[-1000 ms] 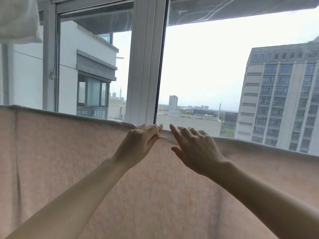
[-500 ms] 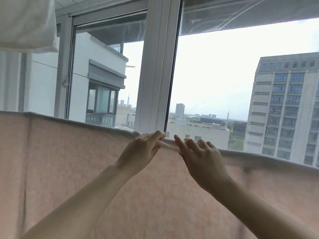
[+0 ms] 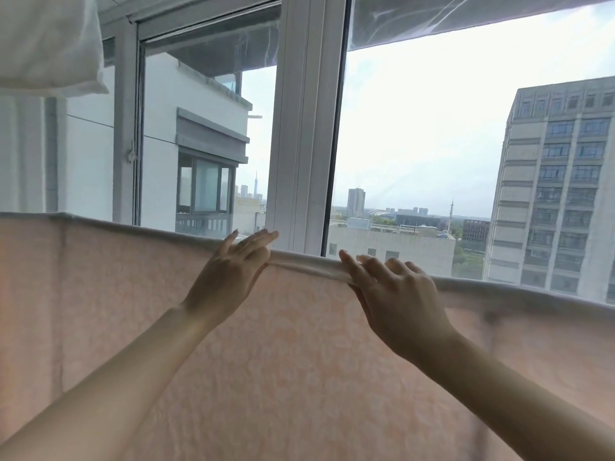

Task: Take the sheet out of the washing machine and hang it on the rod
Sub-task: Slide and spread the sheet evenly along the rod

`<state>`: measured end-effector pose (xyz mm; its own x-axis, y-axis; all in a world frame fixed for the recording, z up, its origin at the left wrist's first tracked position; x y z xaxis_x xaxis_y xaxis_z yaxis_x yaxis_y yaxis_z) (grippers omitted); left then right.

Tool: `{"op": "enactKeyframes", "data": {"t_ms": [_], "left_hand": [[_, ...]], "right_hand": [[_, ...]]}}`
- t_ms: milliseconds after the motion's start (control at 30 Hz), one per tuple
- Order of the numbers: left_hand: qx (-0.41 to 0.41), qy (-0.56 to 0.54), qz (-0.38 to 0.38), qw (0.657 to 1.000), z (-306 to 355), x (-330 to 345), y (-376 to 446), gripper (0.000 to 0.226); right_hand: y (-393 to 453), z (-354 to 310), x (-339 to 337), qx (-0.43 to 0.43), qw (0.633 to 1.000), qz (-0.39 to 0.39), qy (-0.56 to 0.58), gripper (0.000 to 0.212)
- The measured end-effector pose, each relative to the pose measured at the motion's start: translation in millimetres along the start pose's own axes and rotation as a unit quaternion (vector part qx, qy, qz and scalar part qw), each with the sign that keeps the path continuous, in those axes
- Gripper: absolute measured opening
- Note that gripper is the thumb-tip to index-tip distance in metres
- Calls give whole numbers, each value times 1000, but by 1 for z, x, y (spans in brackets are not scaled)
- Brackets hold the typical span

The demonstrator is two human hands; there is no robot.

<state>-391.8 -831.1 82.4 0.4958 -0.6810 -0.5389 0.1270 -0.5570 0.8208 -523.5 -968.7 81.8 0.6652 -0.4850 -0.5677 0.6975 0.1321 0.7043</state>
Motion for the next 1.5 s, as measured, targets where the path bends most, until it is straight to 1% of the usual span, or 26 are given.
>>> {"op": "enactKeyframes", "data": {"t_ms": [67,133,300,367,467,567,700,867,967,1033,1133,1233,1300,1400,1500], "left_hand": [[11,7,7,1000,2,1,-5,13],[-8,-11,1,1000,-6,6,-8,24],[-41,-44,-25,998,-15,10,-6,30],[-42,-45,-22,998,-14,6,-5,28],[-43,-57,-16,997,-14,2,-5,22],[-45,-63,-12,997,-12,-1,-4,23],[-71,-58,-10,996,-14,1,-5,23],[-114,-50,-14,992,-22,5,-4,23],[-117,-49,-13,992,-25,2,-4,21],[-116,-44,-13,992,-28,1,-4,20],[-101,-33,-12,994,-29,3,-3,17],[-87,-26,-18,996,-28,4,-1,28],[-71,-12,-18,997,-24,3,-1,31],[-41,7,-1,999,-19,-1,-2,25],[-26,18,9,999,-31,-5,-3,19]], "right_hand": [[1,-1,0,-1,1000,-3,-2,46],[0,-2,-2,2,1000,3,-6,47],[-3,-8,-4,7,1000,14,-24,44],[-1,-8,-3,12,999,1,-30,47],[7,-13,7,20,998,-47,-38,59],[21,-26,10,8,997,-75,-36,61],[43,-51,12,-28,996,-79,8,67],[78,-85,29,-51,995,-89,-18,71],[92,-98,34,-58,994,-85,-47,66],[94,-103,36,-67,993,-84,-47,59],[93,-100,36,-68,995,-70,-27,56],[91,-92,35,-61,996,-62,-10,55],[89,-88,34,-61,996,-65,6,56],[84,-82,31,-54,997,-59,15,61],[80,-75,30,-46,998,-53,2,64]]}}
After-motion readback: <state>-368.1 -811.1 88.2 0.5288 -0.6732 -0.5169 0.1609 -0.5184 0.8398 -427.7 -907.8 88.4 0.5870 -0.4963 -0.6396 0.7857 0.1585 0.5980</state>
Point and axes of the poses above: each hand's wrist, its own y-axis towards the middle knuckle, its own x-axis out of the palm, z = x × y, the point moved 10 cm from there along y, towards the middle knuckle, and after that the axes turned 8 degrees about -z, right-handed, at the moved point
